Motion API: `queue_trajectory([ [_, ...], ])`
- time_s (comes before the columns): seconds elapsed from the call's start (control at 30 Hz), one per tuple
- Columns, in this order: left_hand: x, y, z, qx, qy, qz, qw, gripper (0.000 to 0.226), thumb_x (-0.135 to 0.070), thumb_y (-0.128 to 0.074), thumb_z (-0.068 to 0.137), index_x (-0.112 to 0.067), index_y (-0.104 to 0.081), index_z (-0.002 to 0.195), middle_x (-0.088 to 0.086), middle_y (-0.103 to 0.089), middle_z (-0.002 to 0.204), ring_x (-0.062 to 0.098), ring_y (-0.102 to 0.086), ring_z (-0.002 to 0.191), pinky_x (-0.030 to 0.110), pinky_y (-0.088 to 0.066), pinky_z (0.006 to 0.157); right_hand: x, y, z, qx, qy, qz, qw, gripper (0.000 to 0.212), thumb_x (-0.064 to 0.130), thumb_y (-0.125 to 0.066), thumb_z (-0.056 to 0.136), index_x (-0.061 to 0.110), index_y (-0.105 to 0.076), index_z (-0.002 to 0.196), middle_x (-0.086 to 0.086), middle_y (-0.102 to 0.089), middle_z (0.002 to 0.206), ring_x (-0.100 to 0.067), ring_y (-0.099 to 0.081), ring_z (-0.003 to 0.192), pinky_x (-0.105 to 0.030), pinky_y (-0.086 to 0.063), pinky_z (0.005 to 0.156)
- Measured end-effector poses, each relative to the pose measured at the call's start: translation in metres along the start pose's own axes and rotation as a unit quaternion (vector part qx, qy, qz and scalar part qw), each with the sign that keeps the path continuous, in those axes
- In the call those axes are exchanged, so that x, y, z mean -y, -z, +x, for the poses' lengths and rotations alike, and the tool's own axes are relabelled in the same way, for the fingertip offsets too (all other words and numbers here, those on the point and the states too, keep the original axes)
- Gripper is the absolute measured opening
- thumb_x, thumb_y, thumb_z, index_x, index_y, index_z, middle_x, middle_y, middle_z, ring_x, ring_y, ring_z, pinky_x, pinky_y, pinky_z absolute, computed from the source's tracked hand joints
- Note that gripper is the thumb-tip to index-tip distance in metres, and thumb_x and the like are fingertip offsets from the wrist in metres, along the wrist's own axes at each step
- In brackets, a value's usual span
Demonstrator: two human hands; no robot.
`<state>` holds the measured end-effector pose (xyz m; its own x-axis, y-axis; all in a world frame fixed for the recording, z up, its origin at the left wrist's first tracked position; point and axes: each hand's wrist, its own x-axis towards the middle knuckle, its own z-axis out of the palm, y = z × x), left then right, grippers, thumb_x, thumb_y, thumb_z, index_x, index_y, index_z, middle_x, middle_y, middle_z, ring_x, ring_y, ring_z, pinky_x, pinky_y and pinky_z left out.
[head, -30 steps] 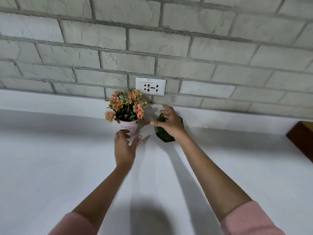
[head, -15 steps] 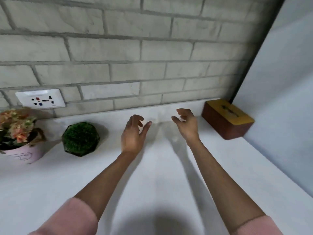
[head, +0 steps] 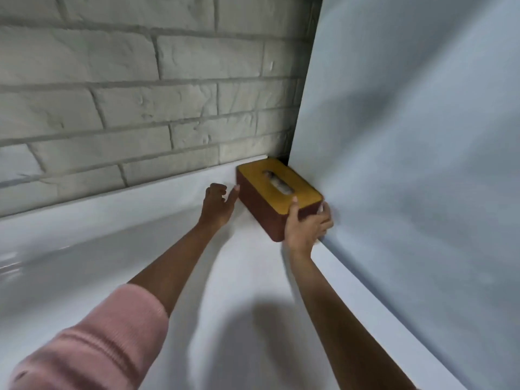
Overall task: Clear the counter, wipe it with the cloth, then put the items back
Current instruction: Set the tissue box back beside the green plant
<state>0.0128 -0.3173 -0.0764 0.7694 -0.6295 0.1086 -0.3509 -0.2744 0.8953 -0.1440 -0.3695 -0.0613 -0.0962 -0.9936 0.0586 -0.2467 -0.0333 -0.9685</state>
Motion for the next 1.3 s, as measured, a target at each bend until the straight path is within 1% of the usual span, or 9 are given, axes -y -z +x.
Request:
queue_trajectory([
  [0.2,0.002,-0.038,0.046,0.035,0.102,-0.064,0.992,0.078,-0.055,-0.051,0.087,0.011,-0.041,0.128,0.032,-0.047,0.131,0.040,-0.051,0.118,0.045,-0.046,0.097,-0.018,-0.020,0.021,0.064,-0.121,0.065,0.988,0.095,0.058,-0.062,0.079,0.016,-0.012,0.148,-0.014,-0.023,0.148,-0.038,-0.026,0.135,-0.047,-0.027,0.111],
  [0.33,0.000,-0.048,0.059,0.044,0.128,-0.165,0.977,0.046,-0.052,-0.050,0.089,-0.011,-0.055,0.109,0.009,-0.053,0.107,0.017,-0.056,0.089,0.034,-0.047,0.077,-0.030,-0.021,0.032,0.079,-0.111,0.070,0.988,0.093,0.051,-0.064,0.081,0.017,-0.010,0.149,-0.012,-0.022,0.150,-0.038,-0.023,0.137,-0.047,-0.027,0.111],
  [0.43,0.001,-0.052,0.062,0.044,0.136,-0.208,0.968,0.061,-0.051,-0.052,0.088,-0.012,-0.044,0.134,0.004,-0.055,0.125,0.019,-0.054,0.107,0.036,-0.045,0.083,-0.034,-0.021,0.033,0.079,-0.103,0.096,0.987,0.089,0.046,-0.066,0.081,0.018,-0.014,0.148,-0.011,-0.027,0.149,-0.035,-0.026,0.136,-0.044,-0.029,0.110],
  [0.63,-0.005,-0.041,0.050,0.006,0.124,-0.207,0.970,0.064,-0.063,-0.060,0.066,-0.032,-0.043,0.120,0.001,-0.028,0.121,0.024,-0.046,0.111,0.048,-0.047,0.092,-0.045,-0.012,0.027,0.077,-0.120,0.186,0.972,0.065,0.043,-0.066,0.084,0.016,-0.032,0.133,0.002,-0.052,0.113,-0.024,-0.055,0.109,-0.037,-0.049,0.094],
  [0.73,-0.007,-0.028,0.036,-0.004,0.106,-0.209,0.972,0.058,-0.067,-0.062,0.058,-0.036,-0.046,0.104,-0.001,-0.024,0.113,0.026,-0.047,0.112,0.049,-0.046,0.098,-0.044,-0.005,0.027,0.099,-0.110,0.192,0.970,0.055,0.045,-0.060,0.087,0.018,-0.039,0.129,0.009,-0.055,0.104,-0.015,-0.057,0.095,-0.025,-0.046,0.079],
  [0.8,-0.007,-0.015,0.022,-0.026,0.090,-0.211,0.973,0.055,-0.069,-0.062,0.058,-0.037,-0.046,0.100,-0.003,-0.024,0.112,0.028,-0.047,0.112,0.049,-0.046,0.098,-0.039,-0.004,0.022,0.122,-0.099,0.195,0.968,0.052,0.047,-0.060,0.085,0.020,-0.043,0.126,-0.002,-0.055,0.118,-0.018,-0.057,0.101,-0.035,-0.049,0.088],
  [0.9,-0.004,0.013,-0.003,-0.064,0.085,-0.223,0.969,0.054,-0.069,-0.059,0.061,-0.037,-0.043,0.102,-0.003,-0.027,0.115,0.028,-0.045,0.114,0.051,-0.045,0.099,-0.022,-0.007,0.010,0.146,-0.064,0.192,0.968,0.053,0.051,-0.061,0.079,0.026,-0.048,0.124,0.000,-0.045,0.121,-0.020,-0.055,0.109,-0.046,-0.047,0.099],
  [1.03,0.006,0.060,-0.041,-0.110,0.089,-0.249,0.958,0.065,-0.070,-0.059,0.062,-0.032,-0.044,0.113,0.002,-0.043,0.122,0.028,-0.048,0.117,0.053,-0.044,0.099,0.003,-0.019,-0.015,0.203,-0.055,0.212,0.954,0.053,0.048,-0.063,0.076,0.028,-0.053,0.124,-0.002,-0.048,0.130,-0.020,-0.057,0.112,-0.045,-0.047,0.101],
  [1.3,0.043,0.161,-0.121,-0.245,0.140,-0.198,0.939,0.083,-0.082,-0.057,0.060,-0.034,-0.036,0.125,-0.003,-0.036,0.123,0.031,-0.037,0.126,0.053,-0.040,0.103,0.032,-0.066,-0.105,0.383,-0.053,0.174,0.905,0.056,0.046,-0.061,0.083,0.023,-0.050,0.132,-0.002,-0.058,0.131,-0.023,-0.055,0.119,-0.046,-0.042,0.106],
])
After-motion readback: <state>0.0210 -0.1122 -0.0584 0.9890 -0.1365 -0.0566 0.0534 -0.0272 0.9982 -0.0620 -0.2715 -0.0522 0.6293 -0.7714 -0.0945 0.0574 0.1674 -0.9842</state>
